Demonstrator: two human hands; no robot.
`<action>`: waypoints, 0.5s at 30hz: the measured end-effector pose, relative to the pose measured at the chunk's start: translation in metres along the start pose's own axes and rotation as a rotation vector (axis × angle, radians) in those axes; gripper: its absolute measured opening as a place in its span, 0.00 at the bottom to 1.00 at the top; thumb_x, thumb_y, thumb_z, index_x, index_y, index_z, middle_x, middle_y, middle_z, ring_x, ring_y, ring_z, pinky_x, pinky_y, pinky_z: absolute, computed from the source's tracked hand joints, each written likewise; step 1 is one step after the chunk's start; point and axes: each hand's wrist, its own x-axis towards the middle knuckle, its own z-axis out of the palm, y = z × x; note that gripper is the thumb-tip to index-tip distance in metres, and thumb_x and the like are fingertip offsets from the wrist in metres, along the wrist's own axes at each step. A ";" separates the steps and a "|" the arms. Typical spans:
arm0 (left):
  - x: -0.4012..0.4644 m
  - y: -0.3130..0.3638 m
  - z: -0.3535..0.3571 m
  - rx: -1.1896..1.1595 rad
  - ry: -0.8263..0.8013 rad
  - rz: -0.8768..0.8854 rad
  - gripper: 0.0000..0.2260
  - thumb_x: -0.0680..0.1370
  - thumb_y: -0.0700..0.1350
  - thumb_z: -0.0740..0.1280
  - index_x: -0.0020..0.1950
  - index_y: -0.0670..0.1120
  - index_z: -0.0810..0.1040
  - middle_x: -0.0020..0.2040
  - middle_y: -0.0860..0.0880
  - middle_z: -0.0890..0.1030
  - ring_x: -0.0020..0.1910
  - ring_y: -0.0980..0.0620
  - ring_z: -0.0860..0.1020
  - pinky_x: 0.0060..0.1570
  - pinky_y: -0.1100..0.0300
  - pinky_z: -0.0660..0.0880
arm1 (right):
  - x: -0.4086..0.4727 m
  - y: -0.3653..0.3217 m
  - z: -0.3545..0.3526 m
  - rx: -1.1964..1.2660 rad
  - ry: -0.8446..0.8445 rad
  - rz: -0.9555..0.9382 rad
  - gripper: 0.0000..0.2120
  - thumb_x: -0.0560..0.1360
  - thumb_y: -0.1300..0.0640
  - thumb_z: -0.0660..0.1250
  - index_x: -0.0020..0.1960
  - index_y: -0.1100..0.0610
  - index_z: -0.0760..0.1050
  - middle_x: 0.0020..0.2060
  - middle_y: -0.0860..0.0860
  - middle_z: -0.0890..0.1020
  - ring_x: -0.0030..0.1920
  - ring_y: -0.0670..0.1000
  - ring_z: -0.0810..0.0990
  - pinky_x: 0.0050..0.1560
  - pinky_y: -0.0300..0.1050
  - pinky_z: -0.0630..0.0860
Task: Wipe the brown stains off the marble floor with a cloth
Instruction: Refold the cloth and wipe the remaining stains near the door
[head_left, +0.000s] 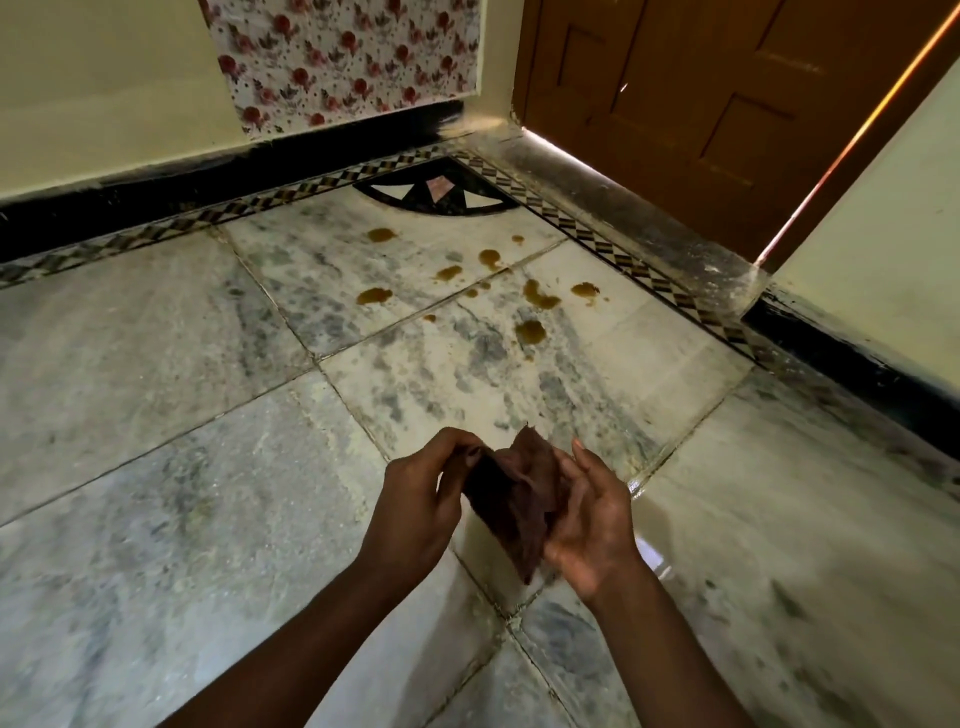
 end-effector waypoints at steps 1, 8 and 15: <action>0.006 0.006 -0.002 -0.013 0.004 0.007 0.06 0.86 0.39 0.67 0.57 0.46 0.83 0.47 0.58 0.86 0.47 0.58 0.85 0.46 0.69 0.77 | -0.001 0.001 -0.002 -0.006 -0.008 -0.021 0.29 0.76 0.46 0.73 0.71 0.62 0.78 0.64 0.64 0.84 0.62 0.65 0.84 0.69 0.61 0.77; 0.042 0.040 -0.014 -0.147 -0.003 0.036 0.08 0.85 0.44 0.65 0.56 0.49 0.85 0.47 0.56 0.87 0.50 0.54 0.86 0.50 0.54 0.83 | 0.002 0.002 -0.021 -0.448 -0.185 -0.255 0.60 0.56 0.40 0.89 0.81 0.46 0.65 0.71 0.58 0.80 0.71 0.60 0.80 0.73 0.66 0.74; 0.047 0.050 -0.020 0.060 -0.117 0.167 0.08 0.84 0.46 0.67 0.58 0.48 0.87 0.43 0.55 0.88 0.43 0.60 0.86 0.39 0.68 0.77 | 0.001 0.004 -0.007 -1.057 -0.129 -0.658 0.45 0.60 0.40 0.84 0.73 0.41 0.69 0.71 0.43 0.75 0.74 0.43 0.72 0.68 0.33 0.70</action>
